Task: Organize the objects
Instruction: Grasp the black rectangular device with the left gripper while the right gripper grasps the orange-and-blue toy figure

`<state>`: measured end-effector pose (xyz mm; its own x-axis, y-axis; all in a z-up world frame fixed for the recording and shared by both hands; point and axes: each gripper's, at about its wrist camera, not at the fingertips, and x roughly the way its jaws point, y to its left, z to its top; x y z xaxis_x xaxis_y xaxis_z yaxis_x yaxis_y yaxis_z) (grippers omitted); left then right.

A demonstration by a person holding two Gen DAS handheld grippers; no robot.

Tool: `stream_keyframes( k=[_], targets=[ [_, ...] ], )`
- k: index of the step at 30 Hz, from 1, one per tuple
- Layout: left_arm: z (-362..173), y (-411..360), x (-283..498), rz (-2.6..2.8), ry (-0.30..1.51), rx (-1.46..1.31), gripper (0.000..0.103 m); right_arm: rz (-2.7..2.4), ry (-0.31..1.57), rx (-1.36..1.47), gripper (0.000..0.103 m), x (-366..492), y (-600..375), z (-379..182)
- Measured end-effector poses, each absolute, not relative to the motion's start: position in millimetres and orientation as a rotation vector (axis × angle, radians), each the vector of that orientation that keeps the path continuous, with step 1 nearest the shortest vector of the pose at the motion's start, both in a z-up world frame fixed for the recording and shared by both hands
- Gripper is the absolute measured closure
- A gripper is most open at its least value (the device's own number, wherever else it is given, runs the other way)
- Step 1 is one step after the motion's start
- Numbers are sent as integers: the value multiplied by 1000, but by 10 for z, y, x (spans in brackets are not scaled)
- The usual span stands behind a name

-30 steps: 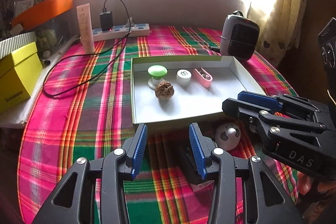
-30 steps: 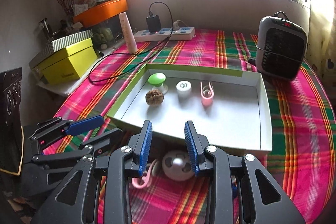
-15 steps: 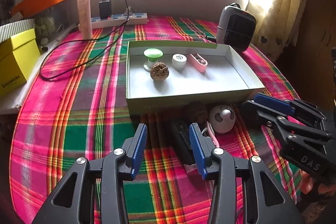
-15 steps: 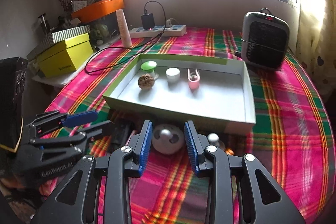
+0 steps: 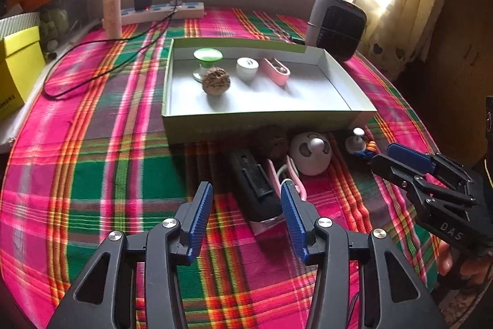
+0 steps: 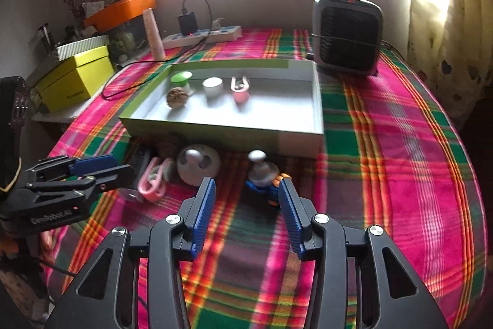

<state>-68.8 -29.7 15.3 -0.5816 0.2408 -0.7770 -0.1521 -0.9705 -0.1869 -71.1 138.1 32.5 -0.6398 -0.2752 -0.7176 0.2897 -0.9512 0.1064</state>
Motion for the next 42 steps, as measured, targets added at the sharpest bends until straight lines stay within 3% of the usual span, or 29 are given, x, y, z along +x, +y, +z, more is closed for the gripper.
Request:
stream_keyframes(
  k=[12, 26, 34, 42],
  targets=[
    [93, -248, -673, 2582, -151, -1324, 56, -2601, 29, 1228, 59, -874, 1519, 168],
    [88, -284, -720, 2580, -166, -1338, 54, -2593, 160, 1251, 59, -947, 1431, 108],
    [80, -306, -733, 2573, -150, -1358, 53, -2606, 155, 1250, 86, -941, 1502, 122],
    [109, -266, -766, 2577, -98, -1385, 53, -2589, 157, 1239, 87, -928, 1470, 128]
  ],
)
